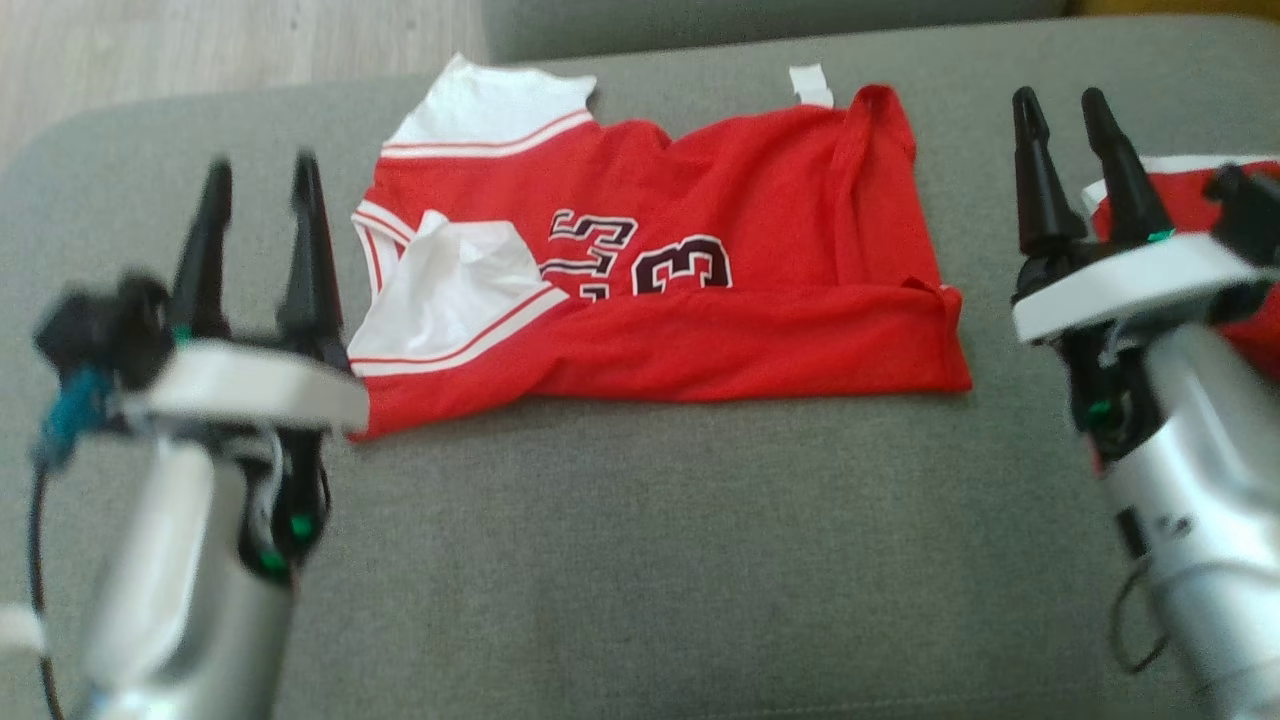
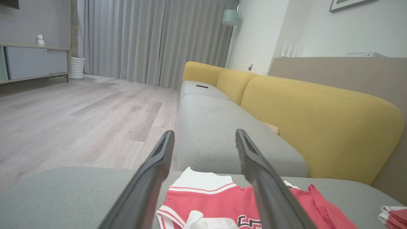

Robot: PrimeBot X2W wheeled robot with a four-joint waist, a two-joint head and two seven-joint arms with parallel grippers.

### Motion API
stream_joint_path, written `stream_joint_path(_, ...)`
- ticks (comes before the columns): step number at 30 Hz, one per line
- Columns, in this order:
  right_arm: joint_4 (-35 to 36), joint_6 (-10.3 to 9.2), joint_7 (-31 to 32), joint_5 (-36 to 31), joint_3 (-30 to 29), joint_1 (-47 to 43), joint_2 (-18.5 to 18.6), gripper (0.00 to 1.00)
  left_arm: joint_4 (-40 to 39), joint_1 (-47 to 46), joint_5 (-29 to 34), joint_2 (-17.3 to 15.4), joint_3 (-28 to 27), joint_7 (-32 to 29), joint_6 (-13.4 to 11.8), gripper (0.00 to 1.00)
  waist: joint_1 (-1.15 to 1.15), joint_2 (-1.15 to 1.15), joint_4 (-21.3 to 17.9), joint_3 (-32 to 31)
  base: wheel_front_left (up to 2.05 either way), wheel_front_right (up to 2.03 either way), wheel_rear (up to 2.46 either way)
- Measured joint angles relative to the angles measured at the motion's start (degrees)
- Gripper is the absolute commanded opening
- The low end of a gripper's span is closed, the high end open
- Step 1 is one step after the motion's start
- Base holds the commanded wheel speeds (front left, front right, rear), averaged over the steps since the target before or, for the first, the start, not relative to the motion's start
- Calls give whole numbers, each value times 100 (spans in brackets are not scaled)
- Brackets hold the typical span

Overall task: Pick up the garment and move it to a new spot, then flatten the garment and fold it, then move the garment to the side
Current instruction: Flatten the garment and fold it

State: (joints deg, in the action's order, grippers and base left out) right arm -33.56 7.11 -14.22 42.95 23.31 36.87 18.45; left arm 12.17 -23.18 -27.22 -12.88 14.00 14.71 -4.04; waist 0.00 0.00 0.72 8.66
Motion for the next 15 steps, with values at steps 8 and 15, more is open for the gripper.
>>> stream_joint_path(8,1418,-1,-42,-2141,-1708,-1826,-1368,100,-506,1173,748,829,-549,0,382,100,0,0,37,-465,0,0,0)
stream_joint_path(15,1746,-1,-42,-2542,-2014,-2654,-1501,100,-343,1639,1047,977,-575,0,561,100,0,0,71,-592,0,0,0)
